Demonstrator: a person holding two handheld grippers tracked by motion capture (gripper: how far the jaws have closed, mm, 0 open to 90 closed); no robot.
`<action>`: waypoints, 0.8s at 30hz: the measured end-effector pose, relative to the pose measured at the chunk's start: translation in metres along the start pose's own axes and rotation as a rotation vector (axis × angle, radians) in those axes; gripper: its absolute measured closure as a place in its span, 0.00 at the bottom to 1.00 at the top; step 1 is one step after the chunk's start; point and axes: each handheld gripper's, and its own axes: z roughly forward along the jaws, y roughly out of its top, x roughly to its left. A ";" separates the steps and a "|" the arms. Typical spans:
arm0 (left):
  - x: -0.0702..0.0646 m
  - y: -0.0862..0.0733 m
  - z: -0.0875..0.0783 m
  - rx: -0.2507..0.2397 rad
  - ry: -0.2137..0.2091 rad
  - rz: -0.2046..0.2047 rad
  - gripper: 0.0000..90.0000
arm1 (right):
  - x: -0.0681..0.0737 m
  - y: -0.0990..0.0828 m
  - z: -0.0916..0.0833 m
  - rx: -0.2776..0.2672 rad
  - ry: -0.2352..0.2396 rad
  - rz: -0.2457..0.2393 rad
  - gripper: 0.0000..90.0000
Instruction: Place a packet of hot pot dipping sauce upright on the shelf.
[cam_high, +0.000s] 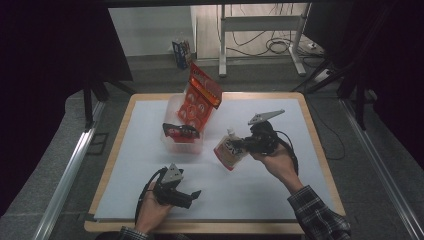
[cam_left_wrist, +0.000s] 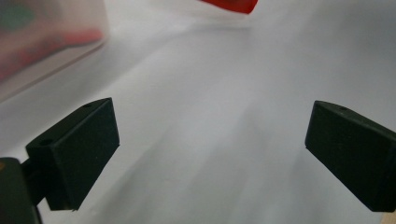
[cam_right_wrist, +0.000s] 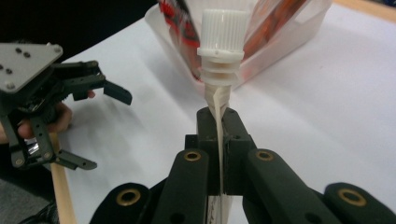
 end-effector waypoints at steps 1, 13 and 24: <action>0.000 0.000 0.000 -0.002 0.002 -0.002 0.02 | -0.001 0.003 -0.001 -0.003 -0.004 -0.006 0.97; 0.000 -0.002 -0.003 -0.044 0.031 0.033 0.00 | -0.010 0.026 -0.001 -0.011 -0.016 -0.022 0.97; -0.001 -0.002 -0.002 -0.030 0.038 0.056 0.00 | -0.015 0.042 0.010 0.003 0.005 -0.048 0.97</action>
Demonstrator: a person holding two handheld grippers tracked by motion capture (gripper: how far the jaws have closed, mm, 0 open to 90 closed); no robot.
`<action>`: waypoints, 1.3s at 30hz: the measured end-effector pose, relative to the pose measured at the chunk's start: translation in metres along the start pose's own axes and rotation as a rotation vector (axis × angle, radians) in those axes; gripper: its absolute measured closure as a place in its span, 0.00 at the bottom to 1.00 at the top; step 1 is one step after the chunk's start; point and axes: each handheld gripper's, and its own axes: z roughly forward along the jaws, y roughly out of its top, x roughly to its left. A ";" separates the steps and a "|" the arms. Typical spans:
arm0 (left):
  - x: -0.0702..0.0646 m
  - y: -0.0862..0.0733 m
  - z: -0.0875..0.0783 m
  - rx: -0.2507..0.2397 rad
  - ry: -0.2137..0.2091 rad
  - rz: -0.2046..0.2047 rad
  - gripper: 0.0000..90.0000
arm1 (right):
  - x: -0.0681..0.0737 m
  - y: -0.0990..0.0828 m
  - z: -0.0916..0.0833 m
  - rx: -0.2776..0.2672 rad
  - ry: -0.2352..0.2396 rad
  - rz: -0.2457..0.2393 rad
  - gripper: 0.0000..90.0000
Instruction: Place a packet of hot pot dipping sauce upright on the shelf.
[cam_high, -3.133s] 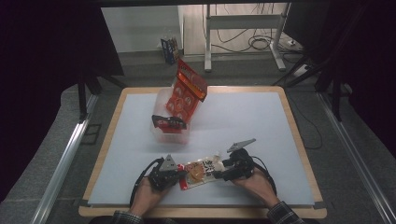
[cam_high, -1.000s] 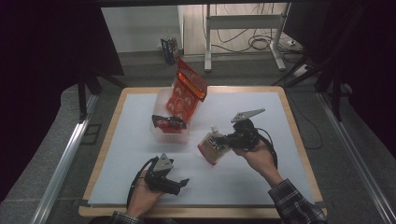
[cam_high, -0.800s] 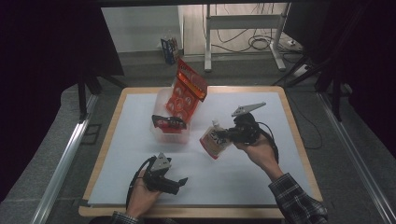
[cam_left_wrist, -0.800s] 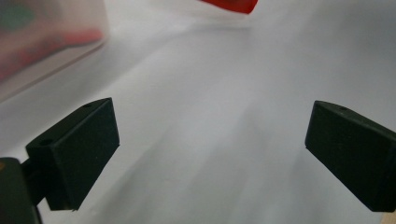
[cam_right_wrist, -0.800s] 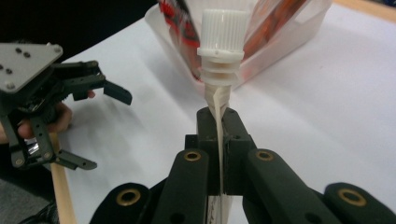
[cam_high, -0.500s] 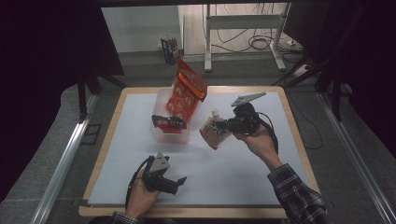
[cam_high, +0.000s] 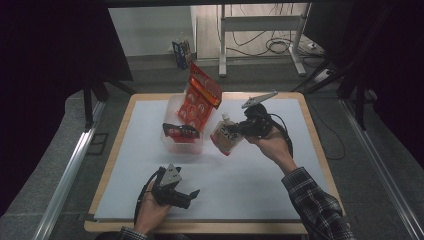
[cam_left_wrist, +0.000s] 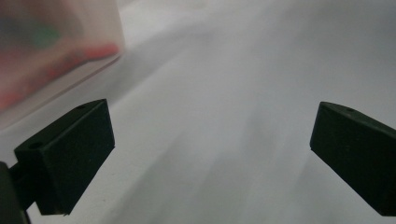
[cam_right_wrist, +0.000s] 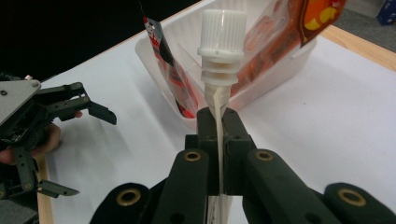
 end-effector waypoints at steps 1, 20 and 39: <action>0.000 0.000 0.000 0.001 0.000 0.002 0.00 | 0.000 0.002 0.002 0.005 0.000 -0.003 0.97; 0.000 0.000 -0.001 -0.005 0.010 0.011 0.00 | -0.001 0.043 0.037 0.101 0.065 -0.088 0.97; 0.000 0.000 -0.002 -0.002 0.017 0.016 0.00 | 0.007 0.071 0.059 0.154 0.098 -0.158 0.97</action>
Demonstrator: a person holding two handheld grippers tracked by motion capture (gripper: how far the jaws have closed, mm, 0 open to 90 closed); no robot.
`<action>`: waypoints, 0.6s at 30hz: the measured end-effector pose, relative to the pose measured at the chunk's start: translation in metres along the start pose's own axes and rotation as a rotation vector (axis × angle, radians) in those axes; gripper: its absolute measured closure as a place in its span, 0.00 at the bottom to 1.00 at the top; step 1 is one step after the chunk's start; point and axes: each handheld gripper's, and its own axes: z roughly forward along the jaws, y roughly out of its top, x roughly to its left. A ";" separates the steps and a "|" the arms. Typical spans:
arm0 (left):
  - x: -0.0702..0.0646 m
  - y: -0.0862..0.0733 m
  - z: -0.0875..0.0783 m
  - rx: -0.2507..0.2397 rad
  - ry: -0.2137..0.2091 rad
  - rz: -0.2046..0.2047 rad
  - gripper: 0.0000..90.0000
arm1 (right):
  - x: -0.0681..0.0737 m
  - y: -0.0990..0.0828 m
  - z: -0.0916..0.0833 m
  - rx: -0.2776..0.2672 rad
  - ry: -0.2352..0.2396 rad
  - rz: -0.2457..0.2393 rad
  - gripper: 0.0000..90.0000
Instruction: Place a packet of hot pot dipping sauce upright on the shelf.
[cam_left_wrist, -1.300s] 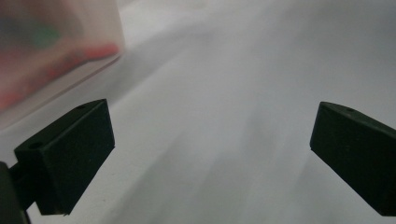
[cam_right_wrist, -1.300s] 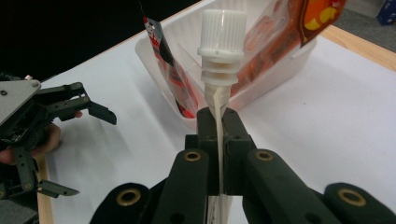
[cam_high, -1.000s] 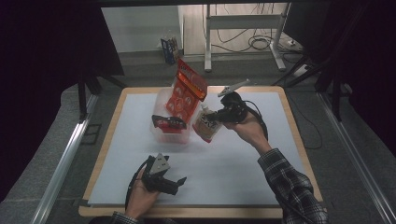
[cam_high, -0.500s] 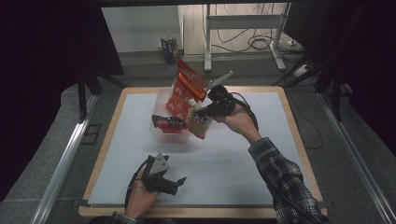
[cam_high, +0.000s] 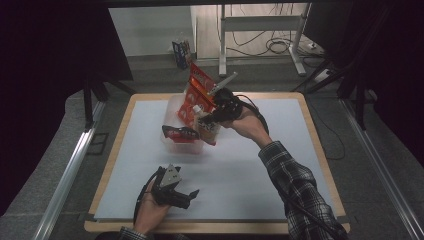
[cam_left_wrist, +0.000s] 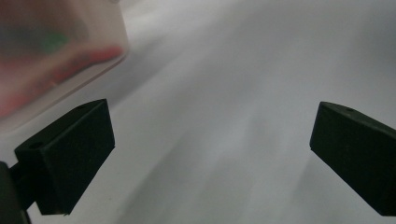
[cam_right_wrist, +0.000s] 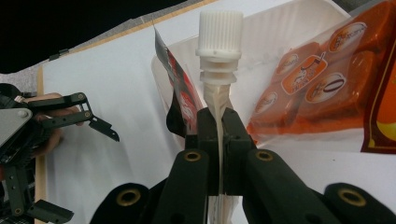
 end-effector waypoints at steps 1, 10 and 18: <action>0.000 0.000 0.000 0.000 0.000 0.000 0.00 | 0.000 0.001 0.001 0.000 0.003 0.001 0.97; 0.000 0.000 0.000 0.002 0.000 0.000 0.00 | -0.002 0.011 0.011 -0.012 0.029 0.002 0.97; 0.000 0.000 0.000 0.000 0.001 0.001 0.00 | -0.002 0.022 0.022 -0.023 0.033 0.006 0.97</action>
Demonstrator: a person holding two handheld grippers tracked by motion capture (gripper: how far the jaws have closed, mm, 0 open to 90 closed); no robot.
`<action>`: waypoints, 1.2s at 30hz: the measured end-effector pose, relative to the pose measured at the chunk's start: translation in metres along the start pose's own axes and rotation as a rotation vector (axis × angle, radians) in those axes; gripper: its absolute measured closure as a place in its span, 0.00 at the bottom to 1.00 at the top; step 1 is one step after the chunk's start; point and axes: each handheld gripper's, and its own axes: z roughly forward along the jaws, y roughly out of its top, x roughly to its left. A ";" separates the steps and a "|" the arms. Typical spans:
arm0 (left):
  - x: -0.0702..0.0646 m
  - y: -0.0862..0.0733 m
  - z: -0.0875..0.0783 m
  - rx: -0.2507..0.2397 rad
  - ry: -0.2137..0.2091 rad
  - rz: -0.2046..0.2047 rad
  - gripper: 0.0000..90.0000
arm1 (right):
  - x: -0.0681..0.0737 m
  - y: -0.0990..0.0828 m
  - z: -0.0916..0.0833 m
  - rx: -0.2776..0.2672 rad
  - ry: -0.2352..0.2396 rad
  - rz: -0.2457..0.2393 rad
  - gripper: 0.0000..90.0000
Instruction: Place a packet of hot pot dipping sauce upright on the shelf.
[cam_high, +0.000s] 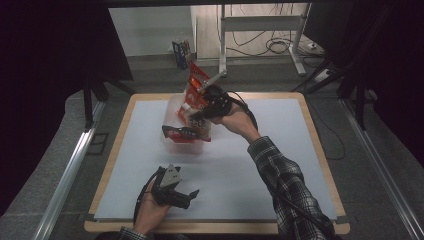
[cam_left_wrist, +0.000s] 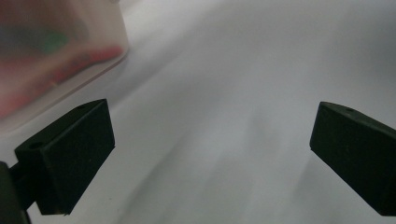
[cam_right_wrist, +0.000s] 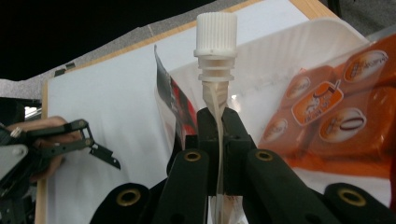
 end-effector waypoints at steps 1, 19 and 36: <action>0.000 0.000 0.000 0.000 0.000 0.000 0.00 | 0.000 0.001 0.002 -0.004 0.005 0.002 0.97; 0.001 0.000 -0.002 -0.001 0.001 -0.001 0.00 | 0.001 0.013 0.036 0.001 0.026 0.005 0.97; 0.000 0.000 -0.001 0.010 0.000 0.005 0.00 | -0.005 0.005 0.055 0.023 -0.001 0.007 0.97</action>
